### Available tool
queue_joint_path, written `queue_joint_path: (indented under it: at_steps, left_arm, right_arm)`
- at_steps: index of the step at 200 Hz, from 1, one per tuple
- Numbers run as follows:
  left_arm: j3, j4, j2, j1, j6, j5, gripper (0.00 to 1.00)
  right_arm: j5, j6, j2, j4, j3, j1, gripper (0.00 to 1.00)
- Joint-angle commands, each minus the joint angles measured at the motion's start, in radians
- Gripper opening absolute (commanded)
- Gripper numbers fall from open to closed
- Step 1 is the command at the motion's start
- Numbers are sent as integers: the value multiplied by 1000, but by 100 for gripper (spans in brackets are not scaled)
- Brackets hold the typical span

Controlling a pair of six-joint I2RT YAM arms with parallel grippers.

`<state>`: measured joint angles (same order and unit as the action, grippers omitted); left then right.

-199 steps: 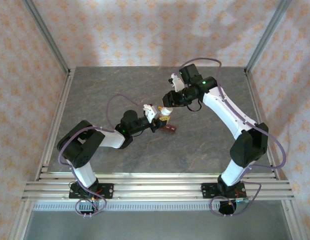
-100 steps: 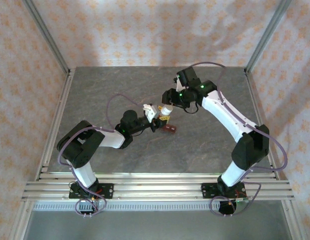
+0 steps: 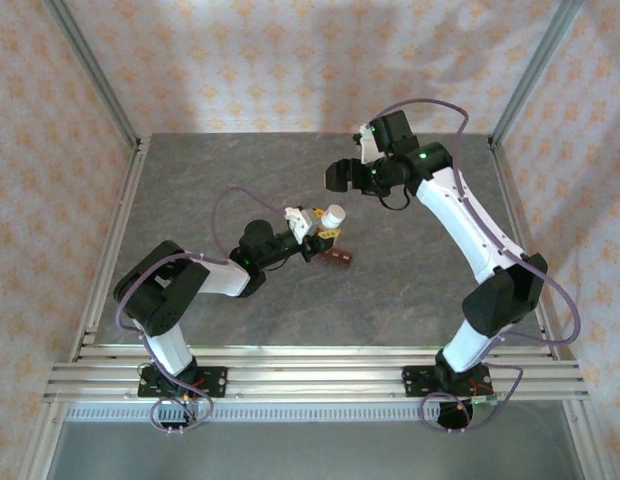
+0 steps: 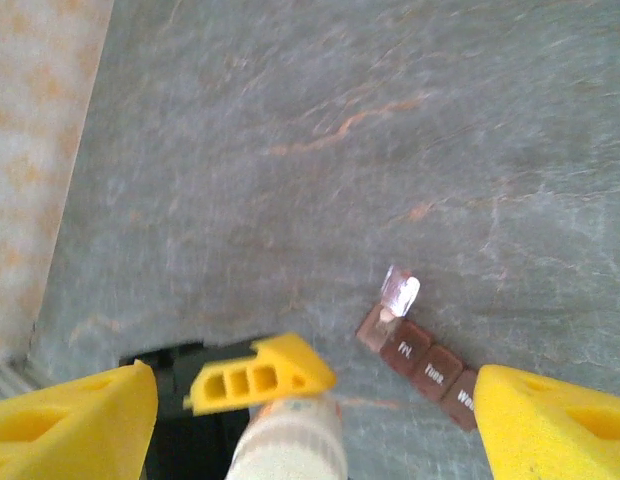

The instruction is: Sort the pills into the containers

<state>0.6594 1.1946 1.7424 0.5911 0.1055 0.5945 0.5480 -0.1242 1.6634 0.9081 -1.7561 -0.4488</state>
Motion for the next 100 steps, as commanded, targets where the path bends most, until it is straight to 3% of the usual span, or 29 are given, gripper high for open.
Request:
queue_joint_path:
  at_steps: [1, 100]
  left_arm:
    - [19, 64, -29, 4, 11, -1, 0]
    - [21, 62, -35, 4, 11, 0, 0]
  right_arm:
    - [77, 198, -30, 92, 0, -2, 84]
    - [127, 218, -2, 108, 49, -6, 79]
